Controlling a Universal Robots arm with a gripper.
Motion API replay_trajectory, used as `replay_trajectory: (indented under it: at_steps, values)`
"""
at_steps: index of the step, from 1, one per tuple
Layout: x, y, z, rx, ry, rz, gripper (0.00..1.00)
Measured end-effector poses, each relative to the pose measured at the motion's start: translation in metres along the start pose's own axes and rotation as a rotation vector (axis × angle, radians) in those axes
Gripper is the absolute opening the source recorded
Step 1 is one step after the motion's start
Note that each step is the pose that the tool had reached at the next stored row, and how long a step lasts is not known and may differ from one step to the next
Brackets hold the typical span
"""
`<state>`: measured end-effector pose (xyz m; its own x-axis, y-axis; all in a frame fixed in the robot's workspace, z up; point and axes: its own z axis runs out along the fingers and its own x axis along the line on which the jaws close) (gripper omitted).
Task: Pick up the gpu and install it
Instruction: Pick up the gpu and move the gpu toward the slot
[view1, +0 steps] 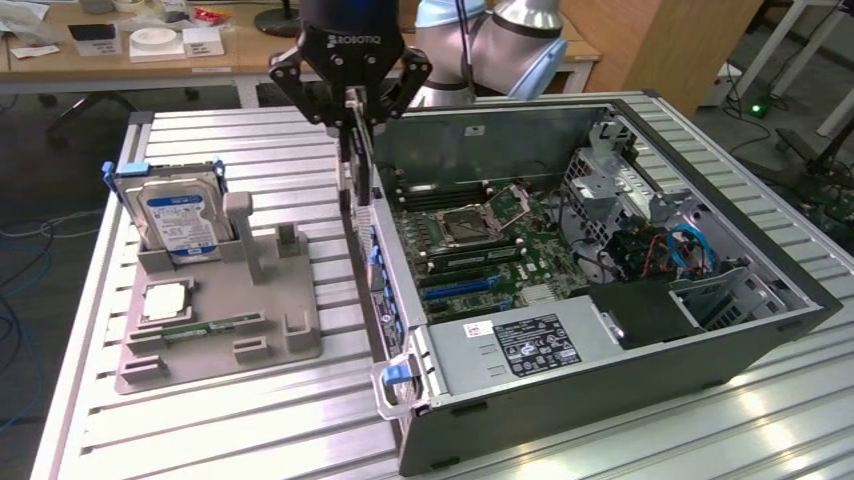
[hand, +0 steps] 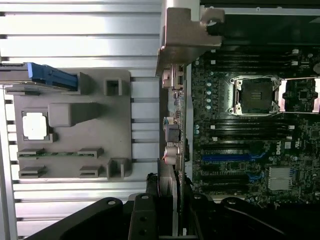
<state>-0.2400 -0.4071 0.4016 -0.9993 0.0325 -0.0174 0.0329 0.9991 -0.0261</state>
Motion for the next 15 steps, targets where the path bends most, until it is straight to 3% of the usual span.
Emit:
replay_trajectory:
  at_steps: [15]
  values:
    - [-0.029, 0.0011, 0.0033, 0.0000, -0.0009, 0.000, 0.27]
